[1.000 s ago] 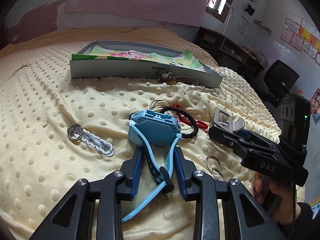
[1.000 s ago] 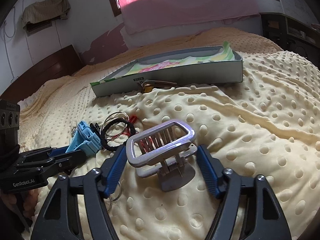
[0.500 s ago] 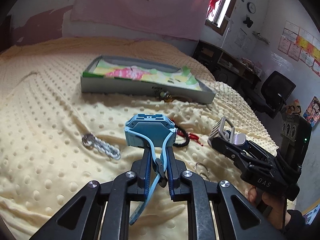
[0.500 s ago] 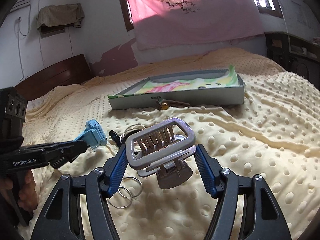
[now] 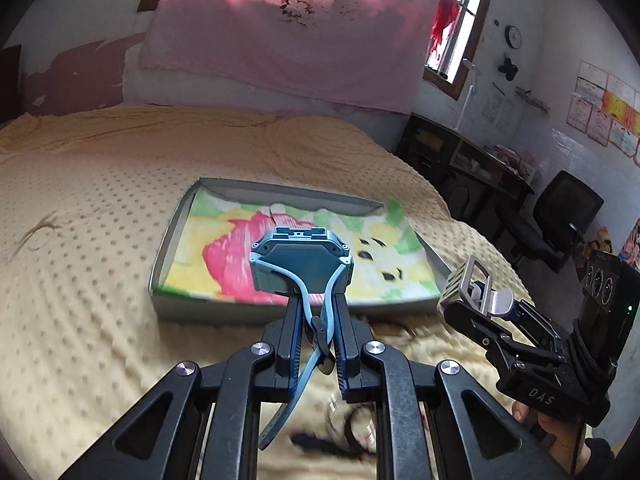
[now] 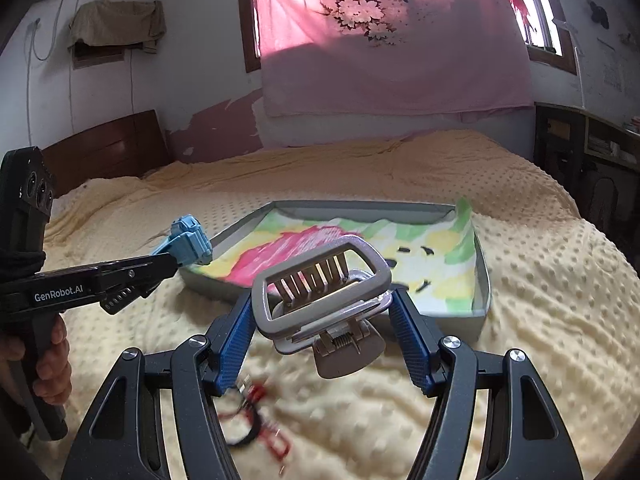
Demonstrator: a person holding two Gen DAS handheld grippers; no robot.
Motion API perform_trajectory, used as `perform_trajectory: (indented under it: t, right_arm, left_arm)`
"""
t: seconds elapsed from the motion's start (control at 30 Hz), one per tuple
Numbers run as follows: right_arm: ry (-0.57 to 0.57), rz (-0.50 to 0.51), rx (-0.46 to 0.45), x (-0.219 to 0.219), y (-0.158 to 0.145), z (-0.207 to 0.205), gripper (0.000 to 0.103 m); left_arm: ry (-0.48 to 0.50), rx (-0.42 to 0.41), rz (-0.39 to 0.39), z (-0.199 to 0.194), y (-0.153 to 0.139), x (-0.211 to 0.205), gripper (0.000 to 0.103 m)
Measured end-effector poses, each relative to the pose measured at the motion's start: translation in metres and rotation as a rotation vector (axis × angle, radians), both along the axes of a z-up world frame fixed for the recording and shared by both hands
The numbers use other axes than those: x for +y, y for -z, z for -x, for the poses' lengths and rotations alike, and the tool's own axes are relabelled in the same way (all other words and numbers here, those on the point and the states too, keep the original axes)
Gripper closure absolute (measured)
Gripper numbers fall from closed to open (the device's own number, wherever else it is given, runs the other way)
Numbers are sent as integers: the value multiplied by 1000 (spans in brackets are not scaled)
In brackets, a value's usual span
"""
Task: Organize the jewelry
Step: 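Carry the clip and watch into the tray and open both tools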
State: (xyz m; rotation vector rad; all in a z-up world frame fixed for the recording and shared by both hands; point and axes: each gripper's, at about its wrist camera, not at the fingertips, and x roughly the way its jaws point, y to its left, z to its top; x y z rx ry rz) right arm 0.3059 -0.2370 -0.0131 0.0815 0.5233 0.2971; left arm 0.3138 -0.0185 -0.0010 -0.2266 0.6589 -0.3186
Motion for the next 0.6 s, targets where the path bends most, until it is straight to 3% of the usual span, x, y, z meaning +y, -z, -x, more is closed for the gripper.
perform_trajectory:
  t: [0.3, 0.6]
  right_arm:
    - [32, 7, 119, 15, 28, -77, 41]
    - [56, 33, 164, 25, 41, -87, 41]
  left_arm:
    - [-33, 111, -57, -75, 26, 8, 89]
    - [-20, 198, 3, -91, 53, 14, 81]
